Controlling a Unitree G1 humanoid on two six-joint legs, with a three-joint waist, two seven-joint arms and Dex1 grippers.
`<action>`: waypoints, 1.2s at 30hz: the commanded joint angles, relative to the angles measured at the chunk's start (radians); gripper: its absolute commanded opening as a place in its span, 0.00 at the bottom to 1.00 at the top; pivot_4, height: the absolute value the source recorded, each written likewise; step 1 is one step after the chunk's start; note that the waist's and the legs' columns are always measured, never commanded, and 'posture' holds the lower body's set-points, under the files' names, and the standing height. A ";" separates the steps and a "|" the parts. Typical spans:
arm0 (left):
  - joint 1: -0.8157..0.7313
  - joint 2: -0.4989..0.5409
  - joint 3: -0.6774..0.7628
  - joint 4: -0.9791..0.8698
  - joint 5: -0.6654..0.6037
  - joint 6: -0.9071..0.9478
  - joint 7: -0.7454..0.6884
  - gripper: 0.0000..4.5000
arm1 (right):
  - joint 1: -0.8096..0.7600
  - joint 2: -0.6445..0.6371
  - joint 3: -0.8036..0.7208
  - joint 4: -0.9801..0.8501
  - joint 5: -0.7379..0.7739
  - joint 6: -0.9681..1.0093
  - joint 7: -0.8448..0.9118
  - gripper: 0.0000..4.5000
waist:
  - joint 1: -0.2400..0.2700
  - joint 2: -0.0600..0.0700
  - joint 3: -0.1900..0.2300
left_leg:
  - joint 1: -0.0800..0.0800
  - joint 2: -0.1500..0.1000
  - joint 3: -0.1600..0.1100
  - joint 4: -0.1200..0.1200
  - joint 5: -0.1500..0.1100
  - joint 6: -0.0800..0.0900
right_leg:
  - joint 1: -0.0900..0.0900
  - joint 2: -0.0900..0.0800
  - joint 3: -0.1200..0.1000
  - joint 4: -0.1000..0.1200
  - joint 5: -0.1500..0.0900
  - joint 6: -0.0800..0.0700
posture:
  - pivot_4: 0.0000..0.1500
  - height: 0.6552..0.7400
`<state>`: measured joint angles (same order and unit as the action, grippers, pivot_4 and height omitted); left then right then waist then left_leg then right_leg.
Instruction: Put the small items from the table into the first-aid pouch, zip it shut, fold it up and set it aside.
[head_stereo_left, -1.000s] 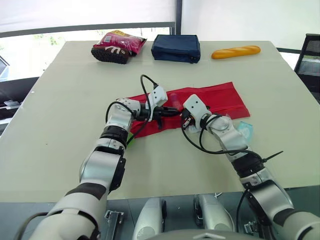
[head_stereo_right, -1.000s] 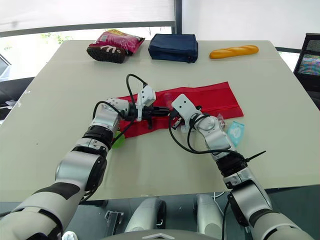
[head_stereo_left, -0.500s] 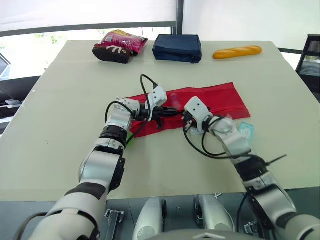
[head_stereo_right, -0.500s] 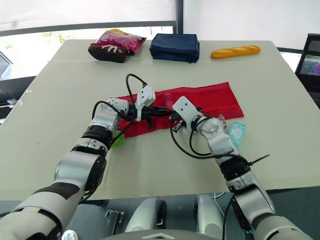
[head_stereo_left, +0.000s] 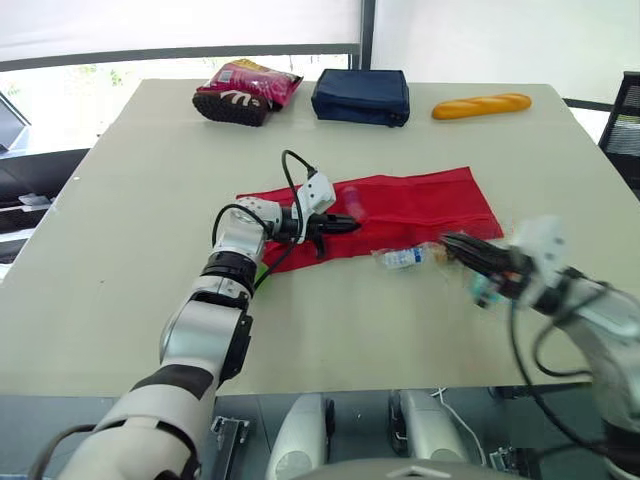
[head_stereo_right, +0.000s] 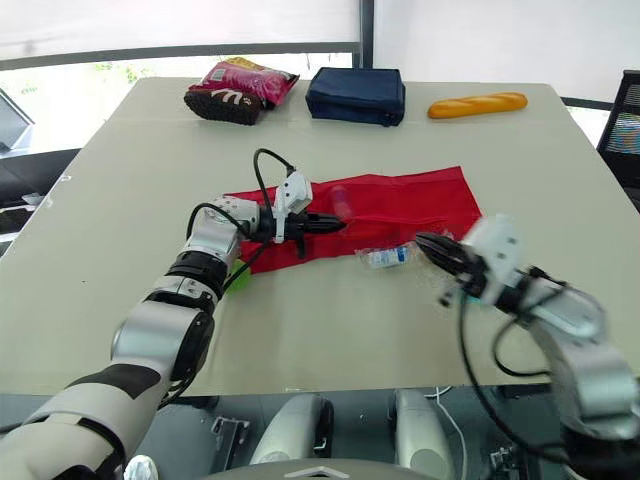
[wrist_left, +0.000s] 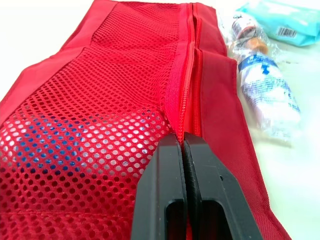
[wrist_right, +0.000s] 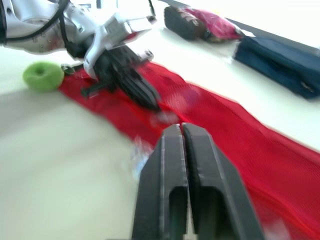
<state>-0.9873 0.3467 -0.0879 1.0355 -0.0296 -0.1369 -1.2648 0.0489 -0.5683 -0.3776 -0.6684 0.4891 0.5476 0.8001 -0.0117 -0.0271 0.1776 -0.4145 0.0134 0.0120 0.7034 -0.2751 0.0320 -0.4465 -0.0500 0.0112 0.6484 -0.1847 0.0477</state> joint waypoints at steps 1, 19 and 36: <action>-0.024 0.000 0.005 0.004 -0.003 -0.022 -0.007 0.00 | 0.123 -0.071 -0.266 -0.051 0.150 0.006 0.093 0.52 | 0.002 0.000 0.000 | 0.000 0.000 -0.001 0.000 0.000 0.000 | 0.000 0.000 0.000 0.000 -0.001 0.001 | 1.00 0.69; -0.047 -0.019 -0.008 0.035 0.016 -0.035 -0.014 0.00 | 0.527 -0.212 -0.740 0.039 0.399 -0.036 0.312 0.98 | 0.003 0.000 0.000 | 0.000 0.002 0.001 0.000 0.000 0.000 | 0.001 0.001 0.000 -0.003 -0.003 0.004 | 1.00 0.69; -0.059 -0.031 -0.003 0.018 0.031 -0.044 -0.006 0.00 | -0.170 -0.387 0.178 0.358 0.002 -0.204 0.333 0.98 | 0.002 0.000 0.000 | 0.000 0.000 0.001 0.000 0.000 0.000 | 0.001 0.001 0.003 -0.003 -0.001 0.004 | 1.00 0.69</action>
<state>-1.0259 0.3140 -0.0922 1.0770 0.0086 -0.1624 -1.2699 -0.0865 -0.9435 -0.2495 -0.3331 0.5234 0.3688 1.1041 -0.0099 -0.0272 0.1779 -0.4150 0.0138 0.0126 0.7033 -0.2752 0.0324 -0.4462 -0.0482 0.0138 0.6455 -0.1838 0.0490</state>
